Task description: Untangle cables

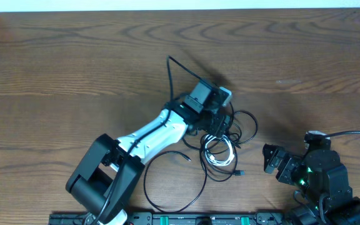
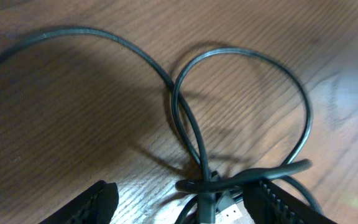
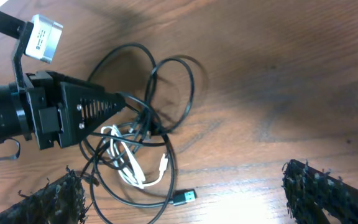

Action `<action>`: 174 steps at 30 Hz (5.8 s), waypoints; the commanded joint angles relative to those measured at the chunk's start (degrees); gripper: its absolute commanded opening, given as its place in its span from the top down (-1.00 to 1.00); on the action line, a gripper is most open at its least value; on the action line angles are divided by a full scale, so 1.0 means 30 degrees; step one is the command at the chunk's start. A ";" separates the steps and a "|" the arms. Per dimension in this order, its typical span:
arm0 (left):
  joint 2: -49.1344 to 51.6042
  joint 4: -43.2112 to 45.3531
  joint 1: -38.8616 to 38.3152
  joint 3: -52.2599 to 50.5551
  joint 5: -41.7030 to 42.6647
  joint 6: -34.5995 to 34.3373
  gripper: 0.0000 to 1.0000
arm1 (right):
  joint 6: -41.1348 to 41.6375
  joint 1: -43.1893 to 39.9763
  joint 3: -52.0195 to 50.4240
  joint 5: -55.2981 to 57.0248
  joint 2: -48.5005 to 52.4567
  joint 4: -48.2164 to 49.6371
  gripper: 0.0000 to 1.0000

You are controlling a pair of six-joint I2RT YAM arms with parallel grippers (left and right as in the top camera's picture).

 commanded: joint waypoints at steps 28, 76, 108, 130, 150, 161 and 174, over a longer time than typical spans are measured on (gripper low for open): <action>0.2667 0.3300 -0.1326 -0.0029 -0.1858 0.0619 0.85 | 0.0641 -0.0117 0.0219 -0.0175 -0.0146 -0.0226 -0.99; -0.2943 -0.8451 0.3206 -0.0197 -0.6309 -1.4076 -0.93 | 0.1566 -0.0102 -0.6623 -0.6207 0.7133 1.3821 -0.83; 0.1923 -0.5187 0.3206 -0.0860 -0.5654 -1.7056 0.85 | 0.0546 -0.0095 -0.6623 -0.9289 0.7650 1.7551 -0.75; -0.1807 -0.4335 0.3315 -0.0852 0.2084 -0.9799 0.85 | 0.6360 0.0029 -0.6623 -1.2626 0.9683 1.8731 0.07; -0.2470 -0.4087 0.3315 -0.0852 0.4736 -0.8014 0.85 | 0.7031 0.0022 -0.6623 -1.1081 1.5016 2.6199 0.97; -0.2455 -0.4029 0.3315 -0.0860 -0.0328 -0.9544 0.85 | 0.3410 -0.1945 -0.6623 -2.1121 1.3828 3.6997 0.97; -0.2259 -0.3898 0.3075 -0.0860 0.0146 -0.9559 0.85 | 0.1603 -0.1865 -0.6623 -1.5453 1.3806 2.8509 0.24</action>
